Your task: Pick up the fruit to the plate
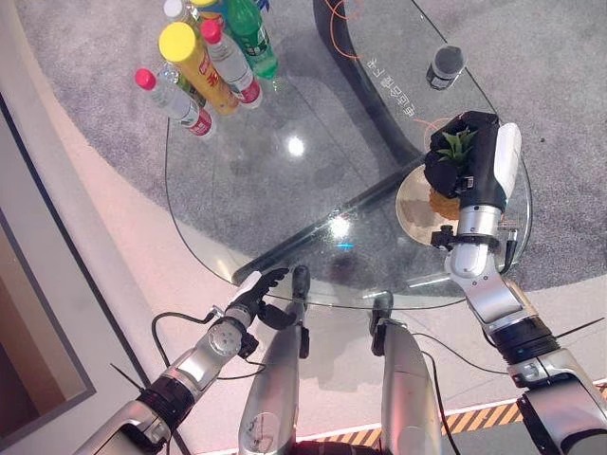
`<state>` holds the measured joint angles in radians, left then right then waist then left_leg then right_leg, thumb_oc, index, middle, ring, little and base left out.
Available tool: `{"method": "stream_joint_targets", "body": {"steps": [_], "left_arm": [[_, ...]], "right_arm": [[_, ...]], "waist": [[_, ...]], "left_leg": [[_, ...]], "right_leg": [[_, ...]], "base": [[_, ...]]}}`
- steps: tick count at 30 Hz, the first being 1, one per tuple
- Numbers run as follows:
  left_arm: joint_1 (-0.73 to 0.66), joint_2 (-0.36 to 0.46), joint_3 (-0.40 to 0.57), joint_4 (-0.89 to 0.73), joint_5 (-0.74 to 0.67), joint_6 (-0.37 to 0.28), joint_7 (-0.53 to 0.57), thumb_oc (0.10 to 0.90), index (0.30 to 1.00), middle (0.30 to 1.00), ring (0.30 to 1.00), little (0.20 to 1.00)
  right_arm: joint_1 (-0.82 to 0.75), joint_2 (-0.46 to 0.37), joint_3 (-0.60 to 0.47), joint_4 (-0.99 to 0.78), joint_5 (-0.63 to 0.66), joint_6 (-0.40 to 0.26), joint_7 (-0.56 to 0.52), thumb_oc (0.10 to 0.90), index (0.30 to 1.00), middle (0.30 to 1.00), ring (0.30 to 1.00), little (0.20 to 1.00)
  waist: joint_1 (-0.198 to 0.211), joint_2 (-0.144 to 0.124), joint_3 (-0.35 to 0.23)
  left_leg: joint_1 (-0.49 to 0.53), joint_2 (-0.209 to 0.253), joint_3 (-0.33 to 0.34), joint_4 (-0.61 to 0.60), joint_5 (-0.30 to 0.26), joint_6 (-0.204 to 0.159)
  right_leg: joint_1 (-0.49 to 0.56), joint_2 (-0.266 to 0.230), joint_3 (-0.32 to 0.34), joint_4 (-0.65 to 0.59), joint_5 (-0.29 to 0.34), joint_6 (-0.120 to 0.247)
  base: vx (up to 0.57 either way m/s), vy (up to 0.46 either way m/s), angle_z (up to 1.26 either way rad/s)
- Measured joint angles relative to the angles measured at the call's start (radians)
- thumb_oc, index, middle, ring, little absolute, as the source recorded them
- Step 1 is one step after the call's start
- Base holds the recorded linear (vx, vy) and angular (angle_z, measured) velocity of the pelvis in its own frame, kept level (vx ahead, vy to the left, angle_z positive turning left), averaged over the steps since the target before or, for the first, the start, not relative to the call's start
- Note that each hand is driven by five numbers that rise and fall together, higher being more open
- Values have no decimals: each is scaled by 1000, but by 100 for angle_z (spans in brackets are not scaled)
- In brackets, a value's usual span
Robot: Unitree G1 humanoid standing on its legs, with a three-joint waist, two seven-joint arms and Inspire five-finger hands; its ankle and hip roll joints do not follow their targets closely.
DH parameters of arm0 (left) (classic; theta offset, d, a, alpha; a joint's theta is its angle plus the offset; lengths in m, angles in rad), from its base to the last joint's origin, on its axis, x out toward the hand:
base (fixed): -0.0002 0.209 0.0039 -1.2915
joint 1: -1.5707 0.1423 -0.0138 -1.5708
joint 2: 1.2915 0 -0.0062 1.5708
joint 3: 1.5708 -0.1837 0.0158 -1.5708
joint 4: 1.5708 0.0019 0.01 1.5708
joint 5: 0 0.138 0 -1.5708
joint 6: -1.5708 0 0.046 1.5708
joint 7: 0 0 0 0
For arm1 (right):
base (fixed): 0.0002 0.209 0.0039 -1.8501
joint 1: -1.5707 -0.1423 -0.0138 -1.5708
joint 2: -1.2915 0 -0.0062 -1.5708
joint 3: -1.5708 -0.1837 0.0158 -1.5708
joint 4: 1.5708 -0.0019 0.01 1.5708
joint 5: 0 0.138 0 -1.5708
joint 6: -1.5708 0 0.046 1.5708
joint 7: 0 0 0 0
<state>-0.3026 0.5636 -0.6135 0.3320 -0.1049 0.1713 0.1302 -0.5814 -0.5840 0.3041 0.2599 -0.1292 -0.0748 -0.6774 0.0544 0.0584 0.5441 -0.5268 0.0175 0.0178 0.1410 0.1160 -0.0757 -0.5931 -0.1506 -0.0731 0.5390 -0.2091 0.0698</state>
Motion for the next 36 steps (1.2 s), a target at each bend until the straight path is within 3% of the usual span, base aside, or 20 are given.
{"method": "stream_joint_targets", "body": {"steps": [7,17,26,36], "left_arm": [[0,0,-2,-26,-2,-1,8,800,900,900,900,900],[-12,-2,-25,-40,-28,2,12,800,900,900,900,900],[-22,-4,-46,-47,-43,4,29,800,900,900,900,900],[-36,-3,-74,-68,-69,3,61,800,900,900,900,900]], "right_arm": [[0,-10,2,11,17,-9,-5,100,300,300,300,200],[-40,-4,11,140,52,-94,-51,100,300,300,300,200],[-54,12,-12,201,134,-243,-127,100,300,300,300,200],[-99,36,-21,241,128,-321,-182,100,300,300,300,200]], "waist": [[2,3,0],[5,43,0],[2,52,-1],[6,72,-2]], "left_leg": [[-23,-1,2,0,4,0],[-73,-7,4,2,18,5],[-105,-10,3,21,19,5],[-148,-14,-1,42,19,4]], "right_leg": [[-30,-1,1,11,0,-1],[-98,-9,2,49,-2,-5],[-132,-13,2,74,-4,-14],[-178,-18,0,106,-9,-20]], "base": [[0,-2,-1],[0,0,0],[0,0,0],[2,0,1]]}}
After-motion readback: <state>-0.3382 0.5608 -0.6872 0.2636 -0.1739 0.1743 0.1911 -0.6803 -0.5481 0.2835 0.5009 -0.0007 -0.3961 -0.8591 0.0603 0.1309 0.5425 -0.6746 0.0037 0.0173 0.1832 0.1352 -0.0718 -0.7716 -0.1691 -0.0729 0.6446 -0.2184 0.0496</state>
